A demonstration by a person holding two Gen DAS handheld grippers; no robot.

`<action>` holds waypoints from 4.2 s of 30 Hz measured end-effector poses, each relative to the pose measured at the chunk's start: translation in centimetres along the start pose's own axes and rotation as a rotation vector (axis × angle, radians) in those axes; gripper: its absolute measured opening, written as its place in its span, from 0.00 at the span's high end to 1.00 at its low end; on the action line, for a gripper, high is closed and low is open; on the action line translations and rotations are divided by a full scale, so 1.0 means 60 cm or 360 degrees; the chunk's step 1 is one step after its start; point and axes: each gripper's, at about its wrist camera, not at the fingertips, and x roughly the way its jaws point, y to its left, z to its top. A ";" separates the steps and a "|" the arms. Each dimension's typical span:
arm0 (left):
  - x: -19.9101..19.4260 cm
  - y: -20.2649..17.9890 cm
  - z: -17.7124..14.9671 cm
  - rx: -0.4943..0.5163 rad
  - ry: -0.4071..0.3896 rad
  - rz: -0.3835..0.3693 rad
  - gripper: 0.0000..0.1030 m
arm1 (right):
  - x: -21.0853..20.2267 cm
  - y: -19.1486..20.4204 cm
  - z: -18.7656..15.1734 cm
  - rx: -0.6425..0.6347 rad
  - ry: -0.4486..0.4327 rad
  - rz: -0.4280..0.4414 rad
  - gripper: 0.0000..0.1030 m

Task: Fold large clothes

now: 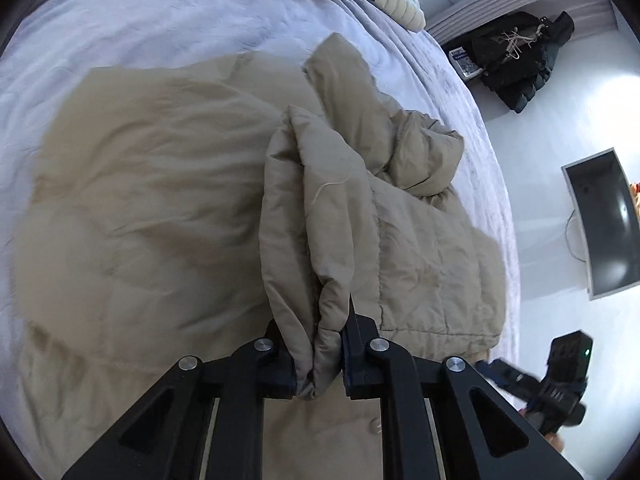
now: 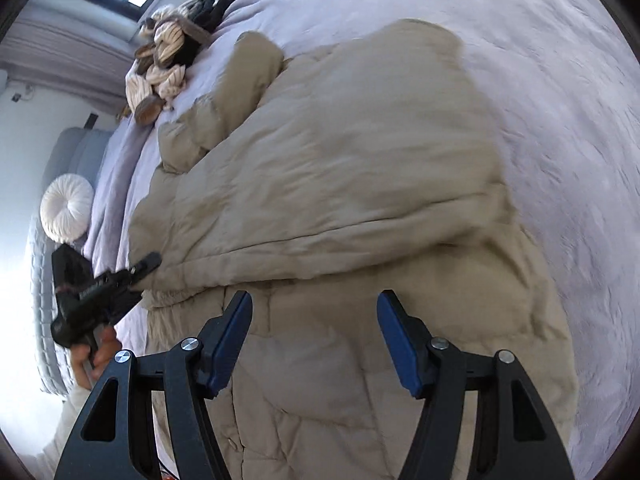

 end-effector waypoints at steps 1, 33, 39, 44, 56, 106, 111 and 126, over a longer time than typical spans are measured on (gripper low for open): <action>-0.001 0.009 -0.004 -0.0012 0.0009 0.0013 0.84 | -0.001 -0.008 0.000 0.0034 -0.0016 0.0016 0.33; 0.078 -0.011 0.013 0.0014 0.0032 0.0168 0.84 | 0.089 -0.137 0.267 0.0225 -0.0245 -0.0036 0.89; 0.074 -0.013 0.018 0.0038 0.0037 0.0197 0.84 | -0.007 -0.121 0.215 0.0200 -0.0449 -0.0232 0.89; 0.077 -0.014 0.013 0.0028 0.0017 0.0201 0.84 | -0.025 -0.059 0.121 -0.0092 -0.0285 -0.0098 0.89; -0.073 -0.022 0.037 0.0172 -0.0194 0.0390 0.71 | 0.005 -0.065 0.094 -0.0127 -0.0208 -0.0201 0.92; -0.144 -0.019 -0.265 0.0069 -0.0094 0.0888 0.02 | -0.129 -0.149 -0.135 0.0153 -0.0066 -0.0148 0.39; -0.164 0.019 -0.292 0.0068 -0.0064 0.0803 0.01 | -0.141 -0.126 -0.194 0.0227 -0.0144 -0.0045 0.18; -0.278 0.177 -0.448 -0.0397 0.0019 0.0439 0.01 | -0.142 -0.122 -0.389 0.0602 -0.0053 0.0277 0.00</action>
